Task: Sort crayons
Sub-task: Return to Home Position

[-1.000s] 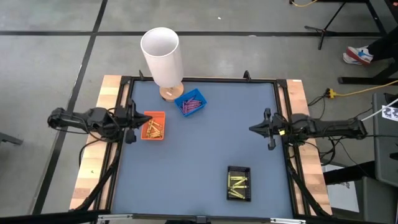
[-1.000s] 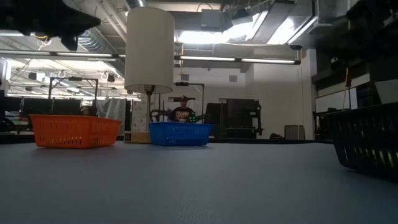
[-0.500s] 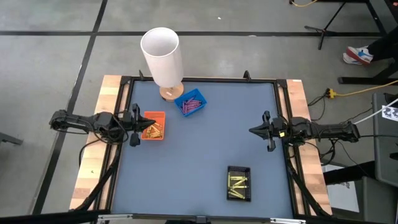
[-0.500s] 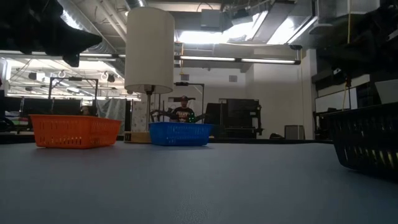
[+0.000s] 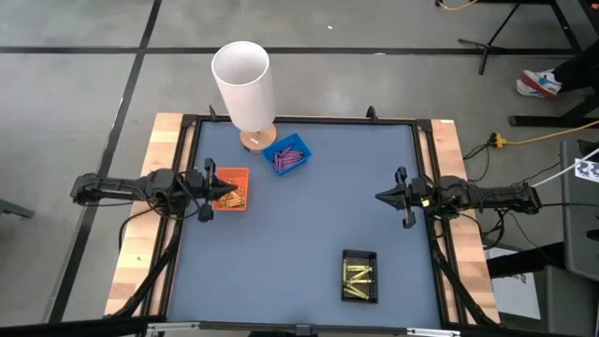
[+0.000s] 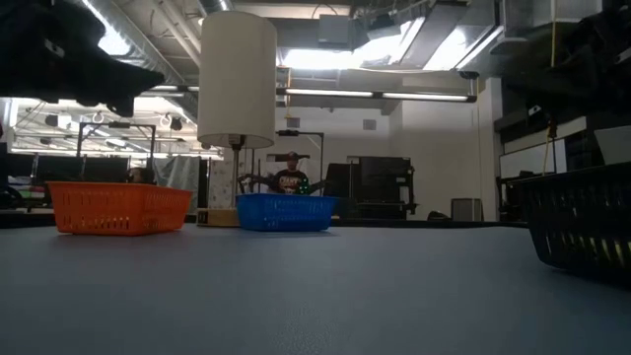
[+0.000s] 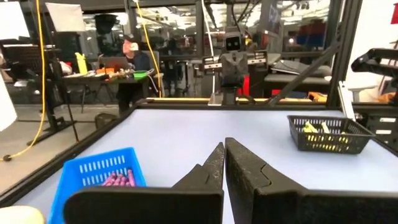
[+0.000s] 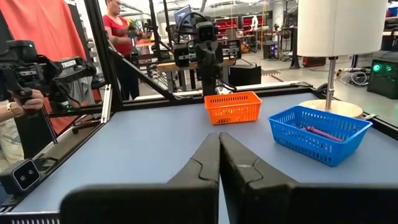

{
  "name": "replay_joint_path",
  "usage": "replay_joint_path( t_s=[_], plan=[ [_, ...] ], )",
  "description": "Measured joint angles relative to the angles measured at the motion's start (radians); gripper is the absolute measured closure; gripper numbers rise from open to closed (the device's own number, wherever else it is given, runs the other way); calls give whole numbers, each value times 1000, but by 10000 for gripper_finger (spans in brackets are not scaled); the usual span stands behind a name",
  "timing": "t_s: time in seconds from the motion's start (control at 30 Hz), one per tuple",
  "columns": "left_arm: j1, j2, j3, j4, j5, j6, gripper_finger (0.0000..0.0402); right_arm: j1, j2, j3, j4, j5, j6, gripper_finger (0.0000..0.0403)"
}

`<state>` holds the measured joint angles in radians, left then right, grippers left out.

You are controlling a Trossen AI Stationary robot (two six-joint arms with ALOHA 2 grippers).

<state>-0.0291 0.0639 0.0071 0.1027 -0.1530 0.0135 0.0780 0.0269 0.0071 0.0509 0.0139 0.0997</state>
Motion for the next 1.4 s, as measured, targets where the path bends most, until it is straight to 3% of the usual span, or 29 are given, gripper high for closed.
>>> replay_joint_path(
  t_s=[0.43,1.4],
  plan=[
    [171,2,1,-90,150,-13,401,0,2,0,-30,-9,-30,400],
    [182,1,1,-90,117,-3,401,0,3,1,-36,-8,-30,400]
  ],
)
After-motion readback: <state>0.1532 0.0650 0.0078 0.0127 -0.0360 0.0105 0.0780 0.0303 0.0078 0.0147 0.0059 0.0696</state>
